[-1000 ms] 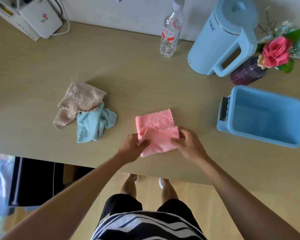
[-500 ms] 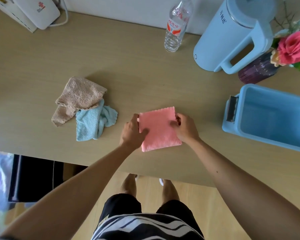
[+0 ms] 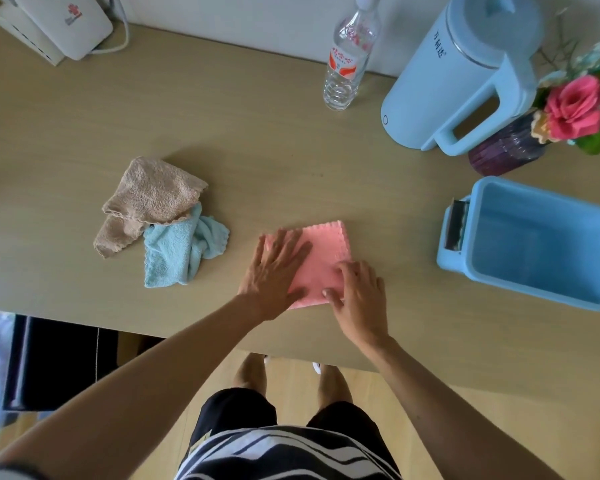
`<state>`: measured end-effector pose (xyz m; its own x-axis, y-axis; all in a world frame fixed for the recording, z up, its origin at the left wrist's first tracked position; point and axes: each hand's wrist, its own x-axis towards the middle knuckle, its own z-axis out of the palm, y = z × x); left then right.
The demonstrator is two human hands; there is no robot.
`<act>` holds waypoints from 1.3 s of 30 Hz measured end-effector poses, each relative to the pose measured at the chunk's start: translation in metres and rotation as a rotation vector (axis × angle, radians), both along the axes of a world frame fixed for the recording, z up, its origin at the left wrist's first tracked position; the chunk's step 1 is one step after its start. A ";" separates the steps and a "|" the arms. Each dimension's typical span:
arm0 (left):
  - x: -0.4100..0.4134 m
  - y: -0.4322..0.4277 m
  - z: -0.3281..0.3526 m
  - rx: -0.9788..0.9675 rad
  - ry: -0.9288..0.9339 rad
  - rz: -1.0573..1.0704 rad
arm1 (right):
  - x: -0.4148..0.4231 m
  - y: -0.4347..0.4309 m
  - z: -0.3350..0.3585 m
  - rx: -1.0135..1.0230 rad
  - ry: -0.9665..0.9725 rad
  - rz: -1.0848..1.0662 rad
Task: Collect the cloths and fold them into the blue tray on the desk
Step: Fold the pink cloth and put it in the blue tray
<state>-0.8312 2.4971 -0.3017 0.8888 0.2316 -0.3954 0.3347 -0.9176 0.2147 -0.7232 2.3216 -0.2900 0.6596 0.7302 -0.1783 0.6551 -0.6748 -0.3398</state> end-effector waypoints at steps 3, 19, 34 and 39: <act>0.008 0.002 0.012 0.015 -0.124 0.072 | -0.013 -0.002 0.009 0.001 0.025 -0.156; 0.010 -0.015 0.037 -0.652 0.112 0.715 | -0.060 0.005 0.017 0.374 0.883 -1.009; 0.012 -0.029 0.119 -1.273 -0.420 0.850 | -0.002 -0.021 0.134 0.645 0.770 -0.851; 0.055 -0.048 0.155 -1.053 -0.446 0.456 | 0.034 -0.054 0.171 0.779 0.580 -0.773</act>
<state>-0.7767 2.4496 -0.1471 0.9153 0.3080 -0.2595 0.2869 -0.0464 0.9568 -0.6896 2.2679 -0.1187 0.9324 0.2274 -0.2809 -0.2055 -0.3056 -0.9297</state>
